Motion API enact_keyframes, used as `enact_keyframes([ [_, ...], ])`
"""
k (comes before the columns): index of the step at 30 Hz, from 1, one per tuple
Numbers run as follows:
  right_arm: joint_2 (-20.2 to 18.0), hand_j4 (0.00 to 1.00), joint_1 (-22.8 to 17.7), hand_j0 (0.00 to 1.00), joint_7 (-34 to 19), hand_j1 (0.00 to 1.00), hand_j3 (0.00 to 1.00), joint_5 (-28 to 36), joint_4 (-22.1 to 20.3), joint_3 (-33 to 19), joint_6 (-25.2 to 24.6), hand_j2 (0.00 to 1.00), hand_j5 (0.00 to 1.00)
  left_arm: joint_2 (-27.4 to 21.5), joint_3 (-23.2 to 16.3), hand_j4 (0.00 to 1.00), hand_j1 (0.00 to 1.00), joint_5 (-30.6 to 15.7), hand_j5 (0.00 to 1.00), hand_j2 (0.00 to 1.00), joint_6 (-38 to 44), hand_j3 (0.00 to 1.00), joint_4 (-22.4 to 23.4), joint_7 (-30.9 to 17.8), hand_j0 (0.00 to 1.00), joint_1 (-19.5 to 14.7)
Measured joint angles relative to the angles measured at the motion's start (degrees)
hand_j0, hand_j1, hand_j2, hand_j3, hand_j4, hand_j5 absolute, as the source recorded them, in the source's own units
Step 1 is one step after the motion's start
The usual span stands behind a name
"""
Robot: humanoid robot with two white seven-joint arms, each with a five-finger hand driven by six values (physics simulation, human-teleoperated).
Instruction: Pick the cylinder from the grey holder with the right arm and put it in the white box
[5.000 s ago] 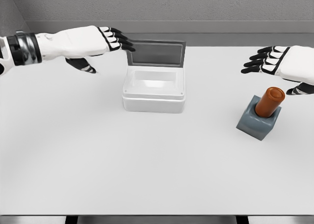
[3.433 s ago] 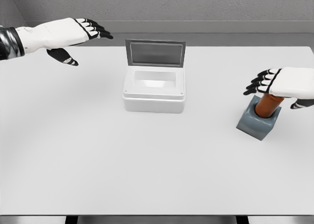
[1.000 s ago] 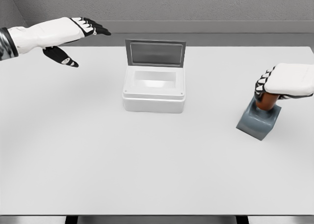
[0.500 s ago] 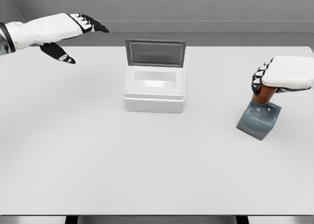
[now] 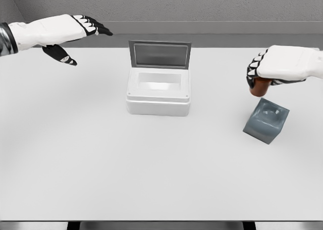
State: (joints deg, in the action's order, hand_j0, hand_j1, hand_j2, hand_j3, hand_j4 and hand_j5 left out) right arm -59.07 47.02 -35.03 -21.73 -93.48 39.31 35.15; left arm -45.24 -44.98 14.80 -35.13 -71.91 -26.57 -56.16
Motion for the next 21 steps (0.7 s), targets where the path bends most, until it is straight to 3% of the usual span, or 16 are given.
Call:
enact_keyframes([
  [21, 6.62, 0.43, 3.52, 0.43, 0.00, 0.43, 0.43, -0.43, 1.23, 0.14, 0.00, 0.43, 0.43, 0.16, 0.22, 1.00, 1.00, 0.43, 1.00, 1.00, -0.01, 1.00, -0.11, -1.57, 1.00, 0.00],
])
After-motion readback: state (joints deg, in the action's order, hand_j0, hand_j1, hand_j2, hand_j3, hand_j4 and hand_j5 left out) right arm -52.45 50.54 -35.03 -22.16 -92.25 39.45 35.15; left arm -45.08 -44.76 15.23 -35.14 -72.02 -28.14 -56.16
